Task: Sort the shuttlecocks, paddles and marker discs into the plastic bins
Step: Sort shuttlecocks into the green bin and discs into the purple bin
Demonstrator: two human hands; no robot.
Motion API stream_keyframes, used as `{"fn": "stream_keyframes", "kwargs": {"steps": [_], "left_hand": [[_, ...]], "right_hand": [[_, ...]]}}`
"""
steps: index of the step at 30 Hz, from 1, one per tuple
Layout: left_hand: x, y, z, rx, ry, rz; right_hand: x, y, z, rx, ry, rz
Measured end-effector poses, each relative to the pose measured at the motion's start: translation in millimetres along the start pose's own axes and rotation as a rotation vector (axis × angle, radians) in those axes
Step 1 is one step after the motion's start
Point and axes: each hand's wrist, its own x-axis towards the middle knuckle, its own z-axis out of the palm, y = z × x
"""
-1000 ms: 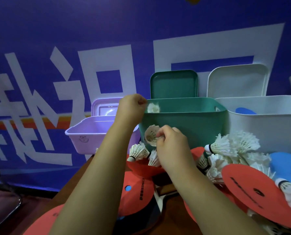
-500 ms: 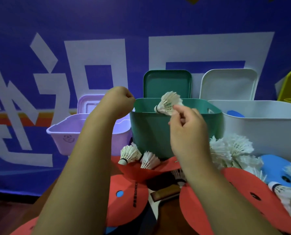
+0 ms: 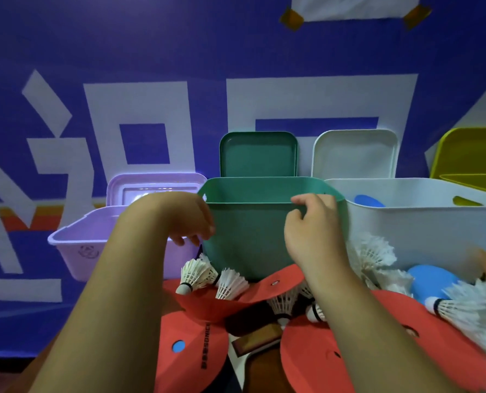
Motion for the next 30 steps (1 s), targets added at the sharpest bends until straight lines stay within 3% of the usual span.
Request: {"fn": "stream_keyframes", "kwargs": {"steps": [6, 9, 15, 20, 30], "left_hand": [[7, -5, 13, 0.094, -0.161, -0.115], [8, -6, 18, 0.119, -0.211, -0.148], [16, -6, 27, 0.142, -0.290, -0.250], [21, -14, 28, 0.160, -0.311, -0.313], [3, 1, 24, 0.198, -0.268, -0.218]], "right_hand": [[-16, -3, 5, 0.087, -0.014, -0.132], [-25, -7, 3, 0.098, -0.118, -0.136], [-43, -3, 16, -0.223, -0.541, -0.201], [-52, -5, 20, -0.532, -0.655, -0.384], [-58, -2, 31, -0.533, -0.730, -0.369]]}}
